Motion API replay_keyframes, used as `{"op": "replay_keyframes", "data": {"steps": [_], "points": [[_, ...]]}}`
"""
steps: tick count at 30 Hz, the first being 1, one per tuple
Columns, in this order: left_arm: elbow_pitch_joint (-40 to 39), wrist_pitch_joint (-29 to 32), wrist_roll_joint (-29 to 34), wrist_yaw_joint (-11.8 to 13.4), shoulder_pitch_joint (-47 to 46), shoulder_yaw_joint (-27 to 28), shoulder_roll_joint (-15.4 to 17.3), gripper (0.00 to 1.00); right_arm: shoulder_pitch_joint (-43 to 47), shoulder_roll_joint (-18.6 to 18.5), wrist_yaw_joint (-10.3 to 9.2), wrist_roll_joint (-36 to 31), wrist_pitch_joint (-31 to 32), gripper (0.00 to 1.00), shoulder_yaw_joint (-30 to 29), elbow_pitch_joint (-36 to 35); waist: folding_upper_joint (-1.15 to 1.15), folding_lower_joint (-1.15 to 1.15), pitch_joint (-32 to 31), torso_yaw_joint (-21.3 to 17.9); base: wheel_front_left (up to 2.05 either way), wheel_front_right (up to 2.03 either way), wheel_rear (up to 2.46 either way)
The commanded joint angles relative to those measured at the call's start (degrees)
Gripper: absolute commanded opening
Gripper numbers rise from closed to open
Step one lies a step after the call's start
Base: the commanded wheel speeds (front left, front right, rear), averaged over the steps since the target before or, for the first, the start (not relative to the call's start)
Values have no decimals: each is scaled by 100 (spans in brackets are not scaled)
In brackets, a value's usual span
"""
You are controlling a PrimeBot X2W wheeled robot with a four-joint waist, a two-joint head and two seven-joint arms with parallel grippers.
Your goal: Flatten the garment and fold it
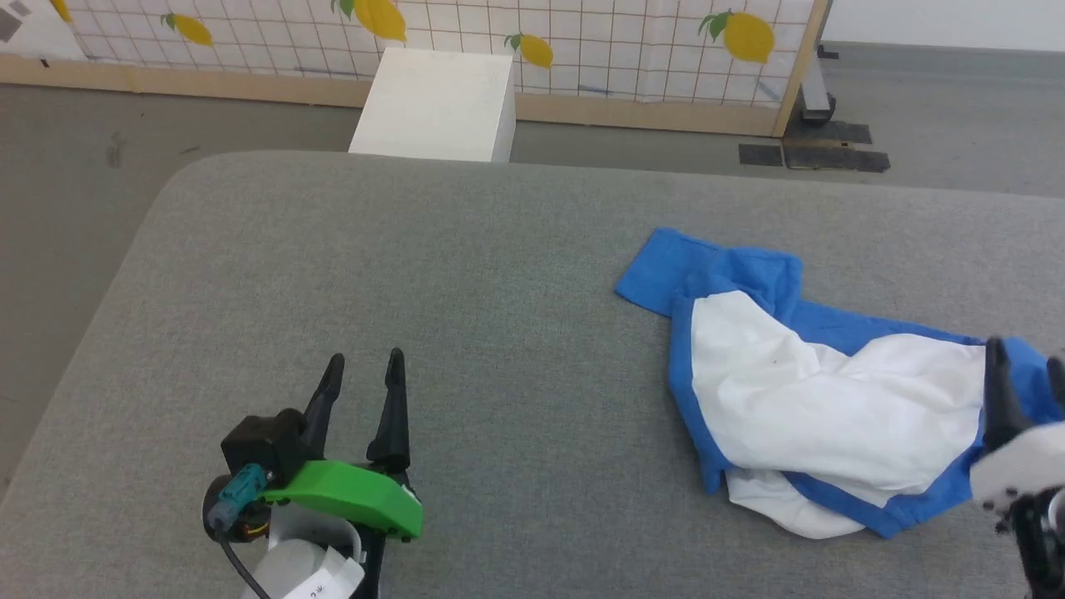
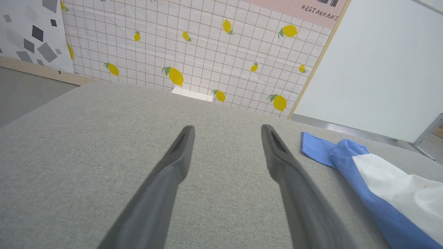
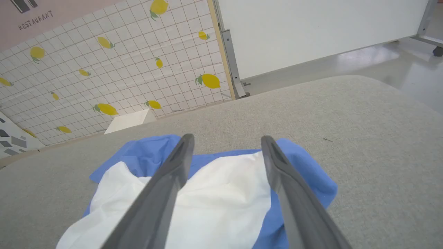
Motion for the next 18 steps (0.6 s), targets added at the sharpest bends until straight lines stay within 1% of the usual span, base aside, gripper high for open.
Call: {"op": "replay_keyframes", "data": {"steps": [1,3,5,8,11,13,15,18], "points": [[-7,-27,-106,-33,-37,18,-45,100,176,46,-9,98,-66,100,19,-78,0,0,-47,-59,0,0,0],[-24,-27,-187,-49,-45,33,-114,100,370,88,-9,186,-105,100,65,-142,0,0,-64,-132,0,0,0],[6,21,-274,-130,-137,-90,-196,100,503,104,-9,251,-115,100,111,-156,0,0,-70,-217,0,0,0],[125,378,-464,-305,-468,-435,-315,100,561,107,-9,391,-59,100,171,-85,0,0,-53,-344,0,0,0],[456,1173,-744,-366,-1026,-917,-396,100,515,109,-9,380,-37,100,241,-91,0,0,3,-533,0,0,0],[762,1850,-951,-330,-1412,-1274,-418,100,471,109,-9,333,-18,100,272,-97,0,0,56,-676,0,0,0],[1036,2605,-1266,-179,-1785,-1723,-424,100,410,109,-9,298,-2,100,300,-99,0,0,140,-841,0,0,0],[1298,3570,-1550,-4,-2255,-2446,-426,100,330,109,-9,300,4,100,342,-82,0,0,276,-1091,0,0,0]]}}
